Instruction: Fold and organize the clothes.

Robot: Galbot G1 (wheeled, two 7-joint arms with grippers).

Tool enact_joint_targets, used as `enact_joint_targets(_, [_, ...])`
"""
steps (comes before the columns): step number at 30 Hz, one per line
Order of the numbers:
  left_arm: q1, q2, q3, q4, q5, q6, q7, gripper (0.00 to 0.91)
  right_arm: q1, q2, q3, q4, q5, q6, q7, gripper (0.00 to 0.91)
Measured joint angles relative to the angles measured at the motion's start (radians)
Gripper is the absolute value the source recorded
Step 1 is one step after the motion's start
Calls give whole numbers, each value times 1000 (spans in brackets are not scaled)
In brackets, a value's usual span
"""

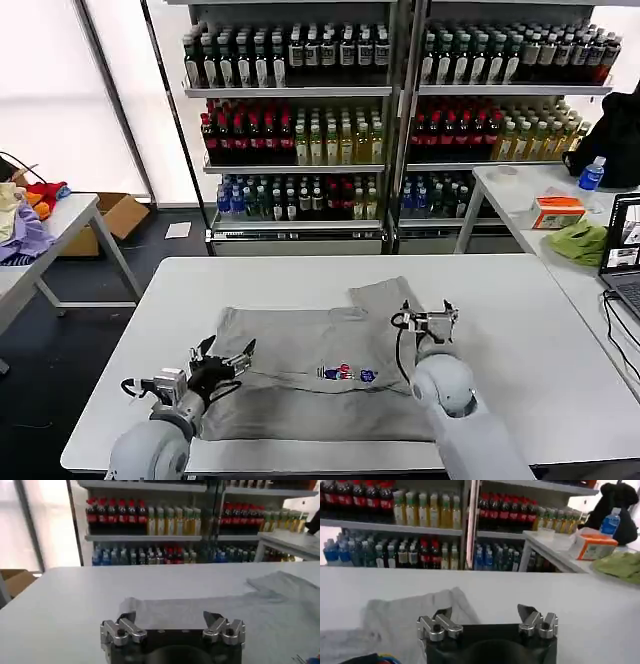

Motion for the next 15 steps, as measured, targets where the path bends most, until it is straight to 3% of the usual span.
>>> enact_joint_targets(15, [-217, 64, 73, 214, -48, 1, 2, 907, 208, 59, -28, -246, 67, -1, -35, 907])
